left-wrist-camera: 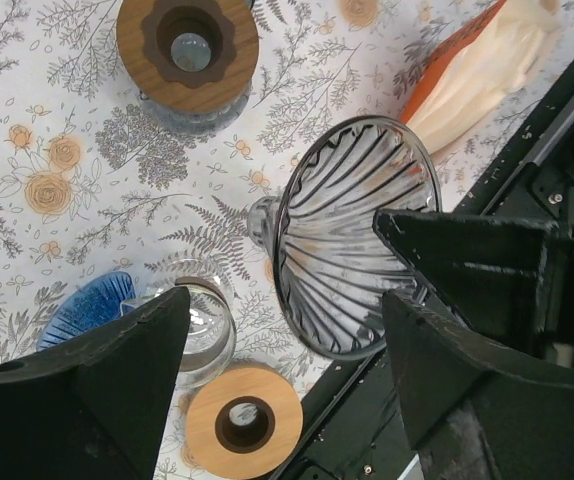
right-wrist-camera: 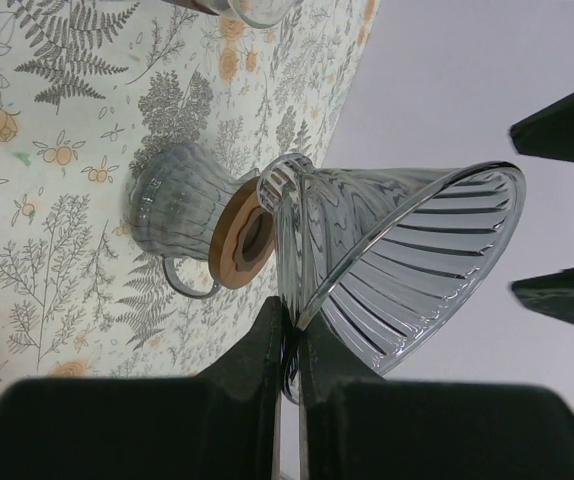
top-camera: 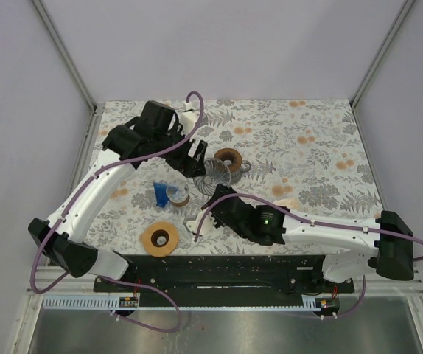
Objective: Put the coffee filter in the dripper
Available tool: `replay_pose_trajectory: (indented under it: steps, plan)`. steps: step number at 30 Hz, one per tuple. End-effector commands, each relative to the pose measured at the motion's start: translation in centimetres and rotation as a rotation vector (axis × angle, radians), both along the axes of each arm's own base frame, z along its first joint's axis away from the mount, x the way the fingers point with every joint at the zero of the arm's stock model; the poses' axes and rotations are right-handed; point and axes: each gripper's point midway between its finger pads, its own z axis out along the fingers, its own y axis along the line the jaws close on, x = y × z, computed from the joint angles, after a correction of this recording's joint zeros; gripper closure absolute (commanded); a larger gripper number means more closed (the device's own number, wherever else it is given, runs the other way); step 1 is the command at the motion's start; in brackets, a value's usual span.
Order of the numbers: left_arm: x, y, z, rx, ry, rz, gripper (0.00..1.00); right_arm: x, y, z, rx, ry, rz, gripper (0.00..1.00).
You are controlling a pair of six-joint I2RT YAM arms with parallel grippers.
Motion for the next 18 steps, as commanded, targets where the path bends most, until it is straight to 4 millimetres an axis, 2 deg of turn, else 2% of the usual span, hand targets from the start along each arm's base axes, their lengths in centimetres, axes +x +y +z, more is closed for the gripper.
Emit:
replay_pose_trajectory:
  steps: [1, 4, 5, 6, 8, 10, 13, 14, 15, 16, 18]
  plan:
    - [1.5, -0.8, 0.2, 0.022, -0.080, 0.033, 0.22, 0.9, 1.6, 4.9, 0.034, -0.137, 0.020, 1.00]
    - [1.9, -0.8, -1.8, 0.087, -0.070, 0.045, 0.38, 0.8, 1.8, 4.9, 0.043, -0.131, 0.031, 1.00]
    - [2.1, -0.6, -2.2, 0.103, -0.075, 0.054, 0.48, 0.8, 1.9, 4.9, 0.050, -0.129, 0.030, 1.00]
    - [2.5, -0.6, -2.3, 0.111, -0.090, 0.068, 0.63, 0.7, 1.9, 4.9, 0.059, -0.124, 0.031, 1.00]
    - [2.7, -0.6, -2.3, 0.111, -0.094, 0.077, 0.83, 0.7, 2.1, 4.8, 0.078, -0.110, 0.027, 1.00]
    - [2.5, -1.0, -2.1, 0.093, -0.084, 0.064, 0.98, 0.6, 2.2, 4.5, 0.101, -0.085, 0.024, 1.00]
    - [2.3, -1.7, -2.4, 0.070, -0.046, 0.051, 1.00, 0.7, 2.5, 3.9, 0.150, -0.032, 0.005, 0.99]
    - [2.3, -1.8, -2.5, 0.070, -0.036, 0.051, 1.00, 0.8, 2.6, 3.8, 0.186, -0.008, -0.017, 0.90]
    - [2.3, -2.0, -2.8, 0.066, -0.020, 0.050, 1.00, 0.9, 2.7, 4.0, 0.239, 0.012, -0.042, 0.74]
    - [2.4, -2.1, -2.9, 0.068, -0.013, 0.056, 1.00, 0.9, 2.8, 4.3, 0.289, 0.033, -0.060, 0.63]
    - [3.0, -2.1, -3.0, 0.073, -0.011, 0.073, 1.00, 0.8, 3.0, 5.3, 0.409, 0.098, -0.089, 0.46]
